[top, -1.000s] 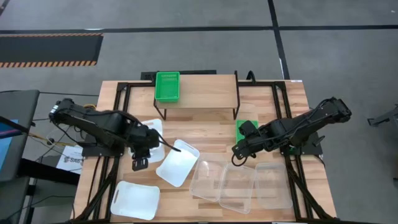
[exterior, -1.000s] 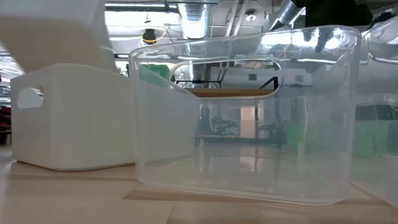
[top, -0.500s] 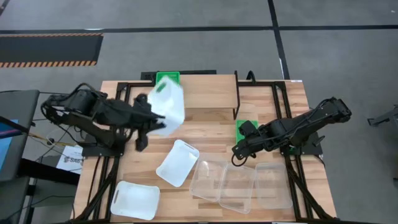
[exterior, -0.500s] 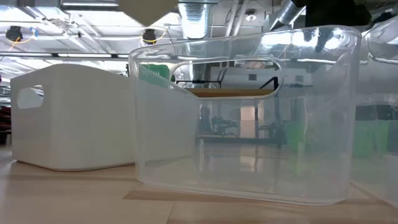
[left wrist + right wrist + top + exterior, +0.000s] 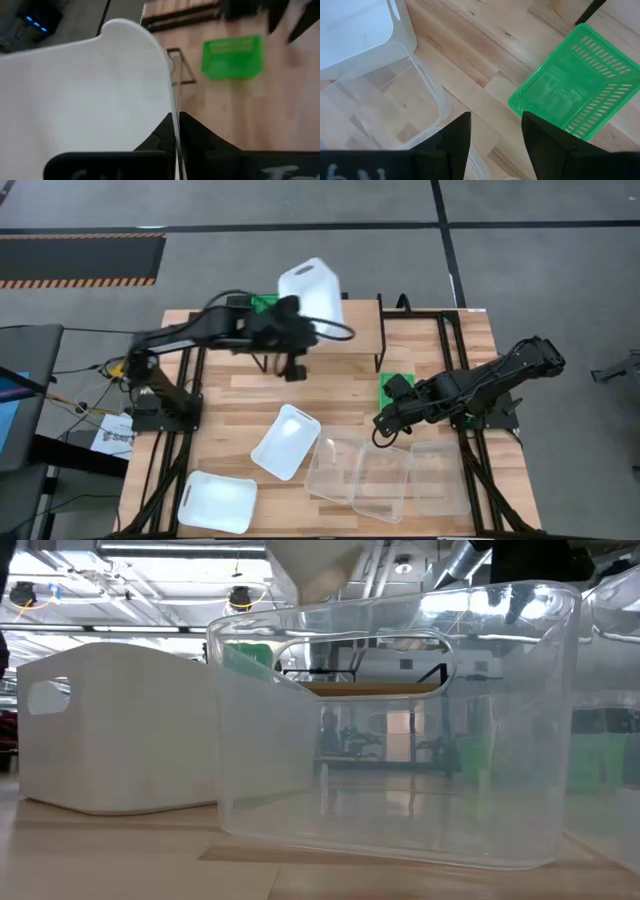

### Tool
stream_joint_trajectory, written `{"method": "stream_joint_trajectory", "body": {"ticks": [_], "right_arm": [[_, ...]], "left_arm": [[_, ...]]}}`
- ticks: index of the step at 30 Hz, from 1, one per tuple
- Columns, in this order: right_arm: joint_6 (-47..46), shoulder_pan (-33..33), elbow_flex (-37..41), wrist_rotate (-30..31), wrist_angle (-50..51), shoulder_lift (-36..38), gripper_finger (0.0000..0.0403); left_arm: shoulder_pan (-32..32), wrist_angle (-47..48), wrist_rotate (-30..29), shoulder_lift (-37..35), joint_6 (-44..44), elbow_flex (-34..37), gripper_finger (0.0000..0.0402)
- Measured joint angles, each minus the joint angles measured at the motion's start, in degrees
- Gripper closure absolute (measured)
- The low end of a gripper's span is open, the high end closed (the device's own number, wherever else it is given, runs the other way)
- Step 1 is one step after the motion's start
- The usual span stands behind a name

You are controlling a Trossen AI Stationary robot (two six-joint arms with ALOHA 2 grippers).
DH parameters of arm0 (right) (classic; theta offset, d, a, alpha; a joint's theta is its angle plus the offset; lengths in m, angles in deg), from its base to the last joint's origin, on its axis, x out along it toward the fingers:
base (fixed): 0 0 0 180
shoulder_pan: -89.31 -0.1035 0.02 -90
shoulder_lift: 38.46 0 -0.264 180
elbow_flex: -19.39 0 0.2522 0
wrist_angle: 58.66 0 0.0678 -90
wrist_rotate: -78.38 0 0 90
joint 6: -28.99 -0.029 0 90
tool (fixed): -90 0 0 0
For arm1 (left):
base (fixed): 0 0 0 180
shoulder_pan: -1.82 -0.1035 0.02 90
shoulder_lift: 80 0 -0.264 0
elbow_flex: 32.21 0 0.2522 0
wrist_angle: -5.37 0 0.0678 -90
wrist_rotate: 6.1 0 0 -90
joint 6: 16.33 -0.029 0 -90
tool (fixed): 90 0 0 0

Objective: Stack baskets on shelf by color
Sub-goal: Put the top white bin on the shelf

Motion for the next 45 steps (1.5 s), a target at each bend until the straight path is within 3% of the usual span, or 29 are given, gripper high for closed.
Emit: {"method": "stream_joint_trajectory", "body": {"ticks": [5,11,25,45], "right_arm": [[-0.07,0.0,0.0,0.0,-0.07,0.0,0.0202],[-0.07,0.0,0.0,0.0,-0.04,0.0,0.0202],[-0.13,0.0,0.0,0.03,-1.12,0.02,0.0202],[-0.23,-0.04,0.0,-0.15,-2.4,0.0,0.0202]], "left_arm": [[-5.59,3.22,3.65,6.28,-6.08,-1.63,0.0401],[-10.51,6.09,7.11,10.31,-6.1,-1.65,0.0401],[-10.52,9.64,6.82,13.53,-8.21,-1.66,0.0401],[-10.56,13.95,6.48,16.7,-4.81,-1.52,0.0401]]}}
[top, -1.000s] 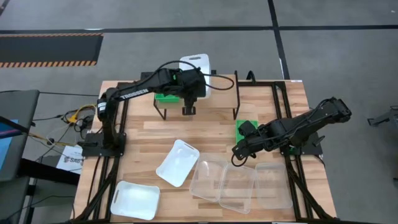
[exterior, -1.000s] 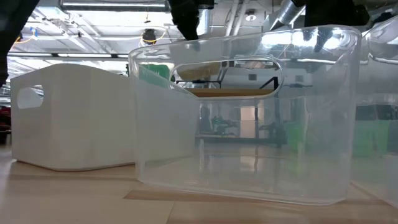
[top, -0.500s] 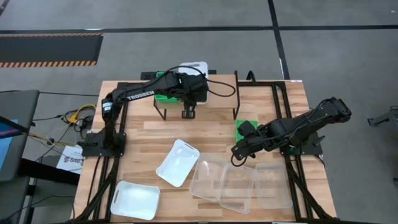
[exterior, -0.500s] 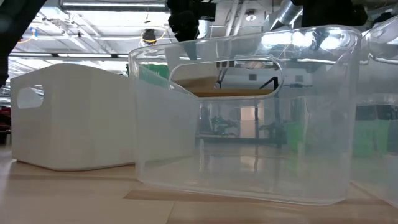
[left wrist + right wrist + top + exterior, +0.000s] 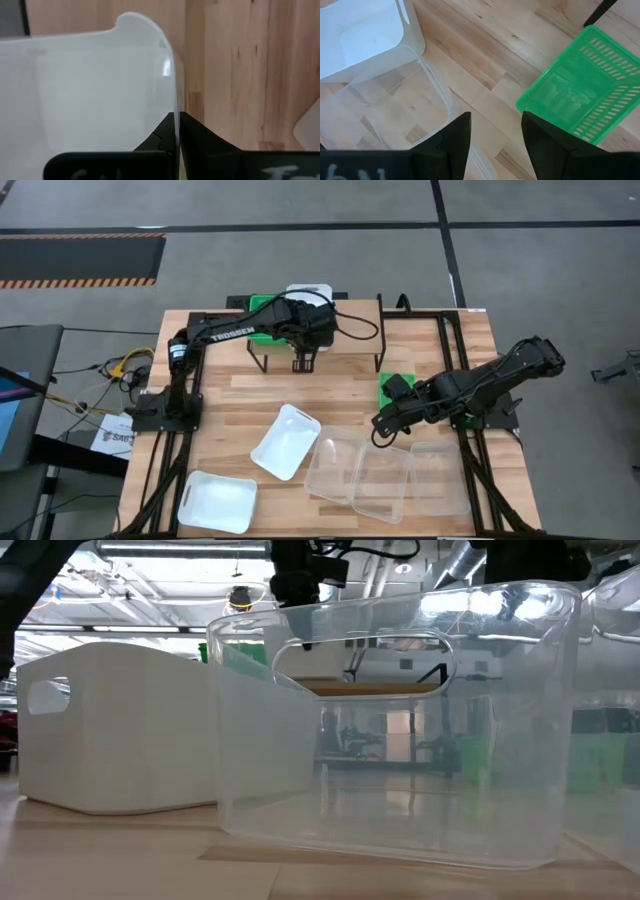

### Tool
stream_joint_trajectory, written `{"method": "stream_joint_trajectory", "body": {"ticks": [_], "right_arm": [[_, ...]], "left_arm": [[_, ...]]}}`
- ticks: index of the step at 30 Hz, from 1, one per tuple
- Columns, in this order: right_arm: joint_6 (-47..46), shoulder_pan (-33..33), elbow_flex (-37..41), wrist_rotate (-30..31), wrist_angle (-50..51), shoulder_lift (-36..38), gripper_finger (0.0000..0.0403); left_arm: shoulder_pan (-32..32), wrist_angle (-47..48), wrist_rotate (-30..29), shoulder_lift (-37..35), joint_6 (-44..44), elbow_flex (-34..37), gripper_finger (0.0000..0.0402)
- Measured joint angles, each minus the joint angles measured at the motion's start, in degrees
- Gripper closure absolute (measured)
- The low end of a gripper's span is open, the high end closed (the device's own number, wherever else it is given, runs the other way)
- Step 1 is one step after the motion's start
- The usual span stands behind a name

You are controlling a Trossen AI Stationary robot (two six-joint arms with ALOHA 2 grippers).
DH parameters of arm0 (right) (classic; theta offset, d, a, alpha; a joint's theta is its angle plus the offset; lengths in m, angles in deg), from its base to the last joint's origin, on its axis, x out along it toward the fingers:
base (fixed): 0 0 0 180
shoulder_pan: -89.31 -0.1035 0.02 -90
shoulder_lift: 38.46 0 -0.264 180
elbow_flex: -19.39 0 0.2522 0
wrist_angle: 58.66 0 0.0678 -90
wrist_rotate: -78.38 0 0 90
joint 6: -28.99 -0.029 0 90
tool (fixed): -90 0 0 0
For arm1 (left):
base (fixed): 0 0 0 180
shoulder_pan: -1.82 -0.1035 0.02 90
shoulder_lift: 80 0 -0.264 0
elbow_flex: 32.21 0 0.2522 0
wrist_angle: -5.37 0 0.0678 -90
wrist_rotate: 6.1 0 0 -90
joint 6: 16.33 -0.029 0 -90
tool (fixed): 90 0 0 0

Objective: Stack baskets on shelf by color
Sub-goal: Put the top white bin on the shelf, then stack the bottom white bin on top of the white bin on the shelf

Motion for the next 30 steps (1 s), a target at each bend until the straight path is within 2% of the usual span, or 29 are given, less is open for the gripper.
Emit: {"method": "stream_joint_trajectory", "body": {"ticks": [5,15,23,30], "right_arm": [[0.01,0.0,0.0,-0.02,-0.02,0.0,0.0202],[0.15,0.0,0.0,-0.04,0.0,0.0,0.0202],[0.14,0.0,0.0,-0.04,0.0,0.0,0.0202],[0.14,0.0,0.0,-0.05,0.02,0.0,0.0202]], "left_arm": [[0.0,-0.53,-2.37,0.09,-0.04,0.0,0.0386],[-0.02,-1.08,-4.53,0.09,-0.25,0.0,0.0294],[0.22,-3.13,-4.66,0.09,-0.89,-0.1,0.0253],[0.79,-2.37,-4.55,0.09,-1.36,-4.89,0.0214]]}}
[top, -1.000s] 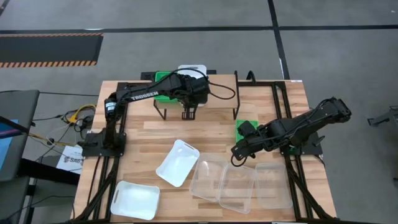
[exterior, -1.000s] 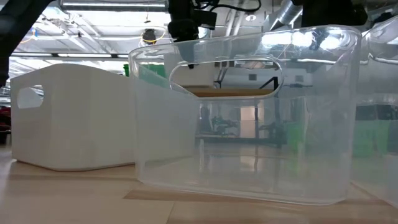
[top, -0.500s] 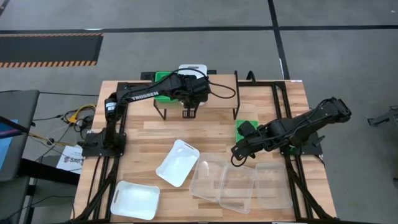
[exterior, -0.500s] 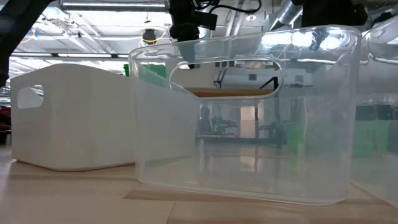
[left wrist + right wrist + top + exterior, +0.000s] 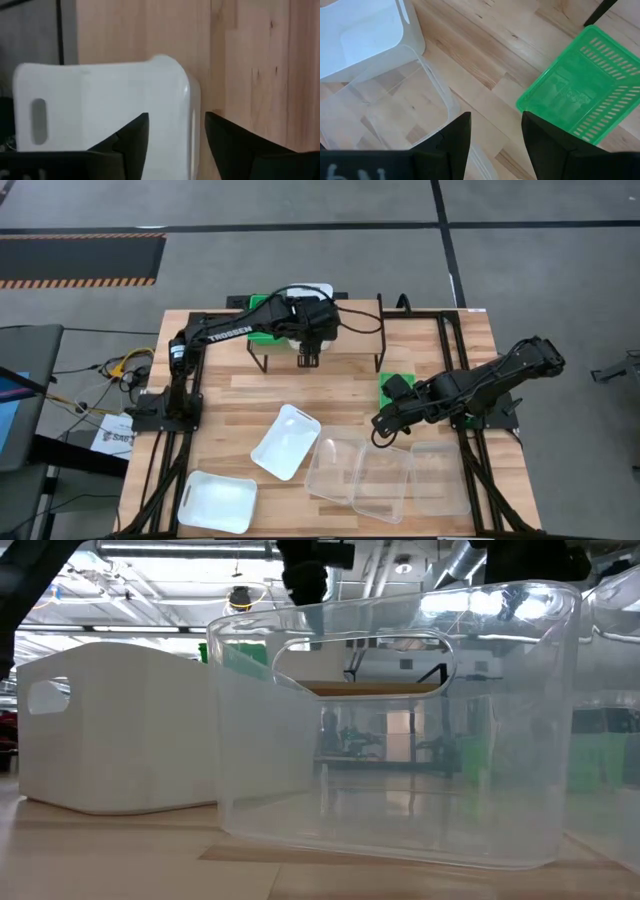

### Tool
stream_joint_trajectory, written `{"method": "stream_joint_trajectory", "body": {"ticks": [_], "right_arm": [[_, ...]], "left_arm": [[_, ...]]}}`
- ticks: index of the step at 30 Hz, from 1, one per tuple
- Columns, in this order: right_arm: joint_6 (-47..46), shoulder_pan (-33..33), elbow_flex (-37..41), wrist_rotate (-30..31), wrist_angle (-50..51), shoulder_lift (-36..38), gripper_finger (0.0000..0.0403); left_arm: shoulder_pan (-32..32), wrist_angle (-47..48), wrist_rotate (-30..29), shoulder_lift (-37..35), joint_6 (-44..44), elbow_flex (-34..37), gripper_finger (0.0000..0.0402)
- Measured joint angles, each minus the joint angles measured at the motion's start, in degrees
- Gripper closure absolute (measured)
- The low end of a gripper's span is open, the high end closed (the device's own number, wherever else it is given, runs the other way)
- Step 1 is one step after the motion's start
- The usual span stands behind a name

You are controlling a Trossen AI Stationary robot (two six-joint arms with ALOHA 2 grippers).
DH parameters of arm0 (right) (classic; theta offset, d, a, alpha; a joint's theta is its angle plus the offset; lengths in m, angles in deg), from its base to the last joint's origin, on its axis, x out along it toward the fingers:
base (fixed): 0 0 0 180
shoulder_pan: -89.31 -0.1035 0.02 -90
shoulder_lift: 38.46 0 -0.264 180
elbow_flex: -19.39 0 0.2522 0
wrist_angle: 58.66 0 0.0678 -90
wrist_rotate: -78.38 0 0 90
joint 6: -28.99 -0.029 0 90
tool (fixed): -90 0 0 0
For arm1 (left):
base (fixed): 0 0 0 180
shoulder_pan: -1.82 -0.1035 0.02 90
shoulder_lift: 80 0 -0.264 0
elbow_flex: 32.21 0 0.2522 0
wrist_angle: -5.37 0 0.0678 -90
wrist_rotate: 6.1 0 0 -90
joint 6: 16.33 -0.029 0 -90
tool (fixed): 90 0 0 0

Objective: Stack baskets on shelf by color
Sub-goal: Stack the bottom white bin on top of the white bin on the shelf

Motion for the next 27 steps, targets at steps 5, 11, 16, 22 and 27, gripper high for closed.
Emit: {"method": "stream_joint_trajectory", "body": {"ticks": [5,11,16,22,27], "right_arm": [[0.0,0.0,0.0,-0.02,-0.02,0.0,0.0202],[0.21,0.0,0.0,-0.06,-0.03,0.0,0.0202],[0.4,0.0,0.0,-0.08,0.17,0.02,0.0202],[0.44,0.0,0.0,-0.08,0.07,0.0,0.0202],[0.44,0.0,0.0,-0.08,-0.1,0.0,0.0202]], "left_arm": [[0.51,2.55,0.31,0.0,0.07,-6.84,0.0188],[1.86,6.91,0.48,-2.64,1.44,-10.73,0.0187],[4.7,12.52,3.88,-7.53,6.37,-11.9,0.0193],[10.57,15.91,18.94,-13.98,18.97,-11.54,0.0193],[21.33,16.08,23.55,-18.89,29.15,-11.6,0.0193]]}}
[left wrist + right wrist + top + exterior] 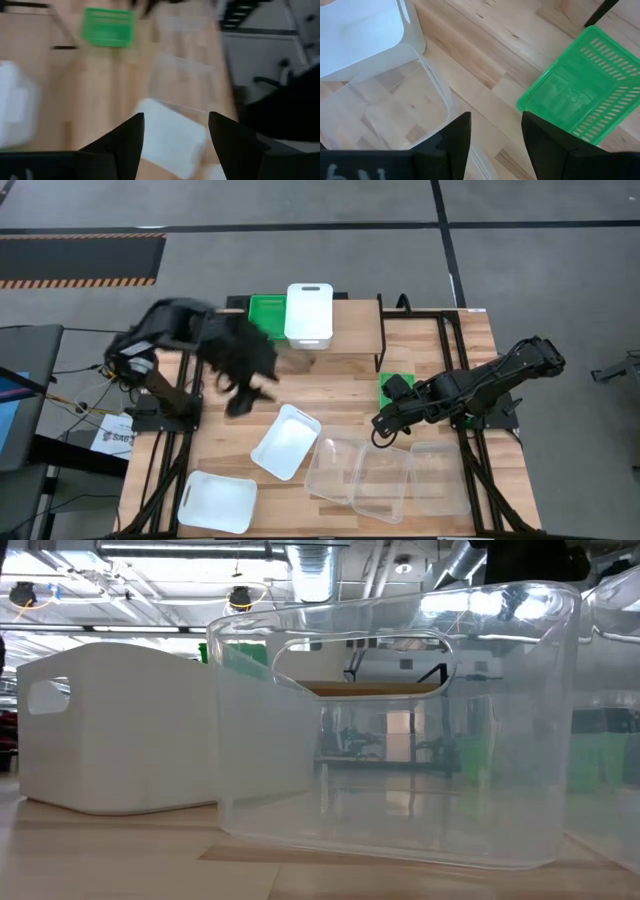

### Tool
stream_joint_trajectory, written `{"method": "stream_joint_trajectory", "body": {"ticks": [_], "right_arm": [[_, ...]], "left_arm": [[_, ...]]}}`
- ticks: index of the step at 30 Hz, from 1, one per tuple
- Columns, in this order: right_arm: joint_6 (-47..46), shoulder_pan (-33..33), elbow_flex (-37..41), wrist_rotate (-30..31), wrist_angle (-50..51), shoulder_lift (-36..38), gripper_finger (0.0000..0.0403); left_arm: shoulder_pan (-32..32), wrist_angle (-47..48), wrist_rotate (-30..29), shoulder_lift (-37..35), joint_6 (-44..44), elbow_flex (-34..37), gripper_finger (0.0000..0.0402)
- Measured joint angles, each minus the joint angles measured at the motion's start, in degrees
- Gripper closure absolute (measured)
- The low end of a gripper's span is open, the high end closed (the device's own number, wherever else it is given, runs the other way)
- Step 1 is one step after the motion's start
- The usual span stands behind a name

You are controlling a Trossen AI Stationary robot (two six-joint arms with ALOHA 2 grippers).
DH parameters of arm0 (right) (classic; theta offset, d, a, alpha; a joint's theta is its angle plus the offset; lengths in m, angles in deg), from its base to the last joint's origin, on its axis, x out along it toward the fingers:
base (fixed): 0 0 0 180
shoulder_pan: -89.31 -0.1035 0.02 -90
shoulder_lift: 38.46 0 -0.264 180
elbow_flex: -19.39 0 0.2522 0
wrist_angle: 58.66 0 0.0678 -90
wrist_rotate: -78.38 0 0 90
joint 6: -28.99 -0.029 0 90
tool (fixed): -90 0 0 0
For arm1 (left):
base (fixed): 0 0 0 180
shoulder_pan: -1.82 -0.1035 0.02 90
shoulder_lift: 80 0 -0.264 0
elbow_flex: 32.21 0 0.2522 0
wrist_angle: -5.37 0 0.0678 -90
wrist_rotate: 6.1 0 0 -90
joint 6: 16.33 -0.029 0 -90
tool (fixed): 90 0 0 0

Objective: Stack baskets on shelf by color
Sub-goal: Stack the bottom white bin on top of the white bin on the shelf

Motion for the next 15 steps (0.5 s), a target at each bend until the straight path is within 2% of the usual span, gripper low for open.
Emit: {"method": "stream_joint_trajectory", "body": {"ticks": [8,12,15], "right_arm": [[0.06,0.0,0.0,0.05,-1.39,0.02,0.0202],[0.06,0.0,0.0,0.09,-2.35,0.0,0.0202],[0.04,0.0,0.0,0.09,-2.83,0.0,0.0202]], "left_arm": [[20.11,0.0,-11.55,-1.61,21.58,0.1,0.0193],[26.63,-0.05,-15.91,-1.15,25.25,3.43,0.0193],[29.0,-0.12,-17.07,-1.16,28.38,7.93,0.0193]]}}
